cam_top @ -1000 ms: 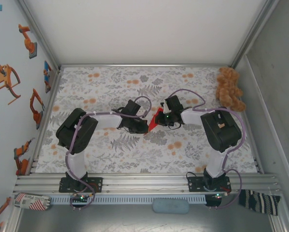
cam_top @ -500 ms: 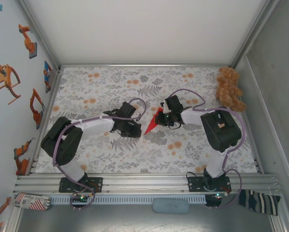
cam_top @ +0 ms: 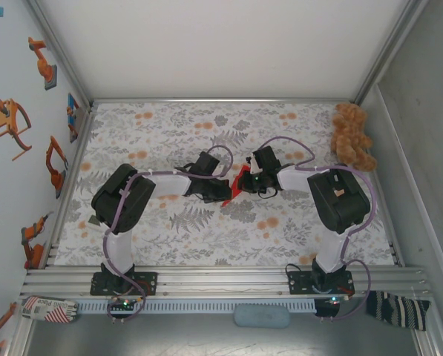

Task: Fold a paper plane with a square sheet of paper (pick it up from the middle)
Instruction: Fold the wing for the fifth time at the center of the table.

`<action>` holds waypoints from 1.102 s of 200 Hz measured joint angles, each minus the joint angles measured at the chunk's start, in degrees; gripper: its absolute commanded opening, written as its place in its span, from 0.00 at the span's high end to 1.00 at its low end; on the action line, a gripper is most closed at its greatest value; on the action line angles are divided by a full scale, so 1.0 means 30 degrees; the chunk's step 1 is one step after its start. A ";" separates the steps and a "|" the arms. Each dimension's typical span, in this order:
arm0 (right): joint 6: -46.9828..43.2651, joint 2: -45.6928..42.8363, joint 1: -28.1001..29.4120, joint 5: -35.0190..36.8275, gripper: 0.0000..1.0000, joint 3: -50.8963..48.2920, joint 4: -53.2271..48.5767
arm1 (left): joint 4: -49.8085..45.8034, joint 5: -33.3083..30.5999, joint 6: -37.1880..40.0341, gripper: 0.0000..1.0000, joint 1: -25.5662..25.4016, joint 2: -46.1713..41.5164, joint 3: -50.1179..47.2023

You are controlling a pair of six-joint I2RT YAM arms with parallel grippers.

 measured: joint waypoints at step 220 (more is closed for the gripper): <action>0.0291 -0.1348 0.0015 0.7541 0.40 0.3147 -0.7053 | 0.0801 0.0168 -0.0138 1.00 -0.0248 0.0313 -0.0095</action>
